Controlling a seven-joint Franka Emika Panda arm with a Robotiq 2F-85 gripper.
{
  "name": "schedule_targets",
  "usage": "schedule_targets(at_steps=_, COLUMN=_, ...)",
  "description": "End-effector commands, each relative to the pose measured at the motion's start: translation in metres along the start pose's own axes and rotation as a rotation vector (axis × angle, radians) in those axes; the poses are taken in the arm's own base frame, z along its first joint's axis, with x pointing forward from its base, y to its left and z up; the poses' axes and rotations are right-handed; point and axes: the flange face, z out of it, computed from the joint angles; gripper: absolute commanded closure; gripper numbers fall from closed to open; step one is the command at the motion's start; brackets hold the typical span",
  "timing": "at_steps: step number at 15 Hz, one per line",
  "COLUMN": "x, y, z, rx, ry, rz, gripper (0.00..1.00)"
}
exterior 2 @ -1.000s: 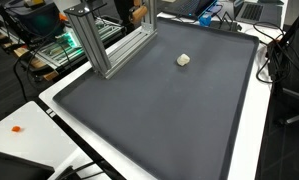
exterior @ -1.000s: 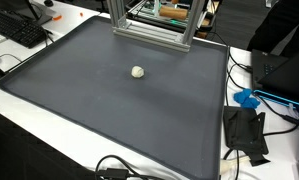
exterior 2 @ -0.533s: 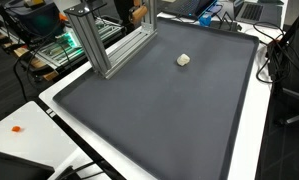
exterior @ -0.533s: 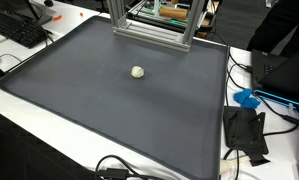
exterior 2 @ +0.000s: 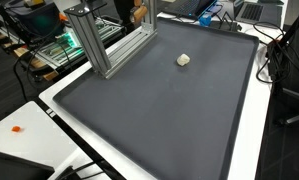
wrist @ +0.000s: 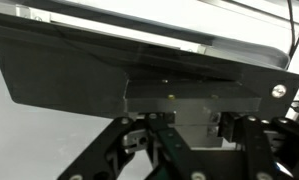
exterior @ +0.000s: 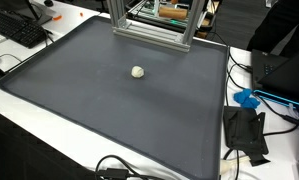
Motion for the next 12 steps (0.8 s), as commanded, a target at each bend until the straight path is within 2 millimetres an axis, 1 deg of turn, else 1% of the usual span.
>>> schedule_targets(at_steps=1, x=-0.007, y=0.008, z=0.009, rx=-0.024, ry=-0.027, rz=0.017, gripper=0.76)
schedule_targets(at_steps=7, x=-0.006, y=0.009, z=0.009, rx=-0.005, ry=-0.031, rz=0.029, gripper=0.76)
schedule_targets(at_steps=12, x=-0.002, y=0.014, z=-0.002, rx=0.011, ry=-0.024, rz=0.034, gripper=0.76)
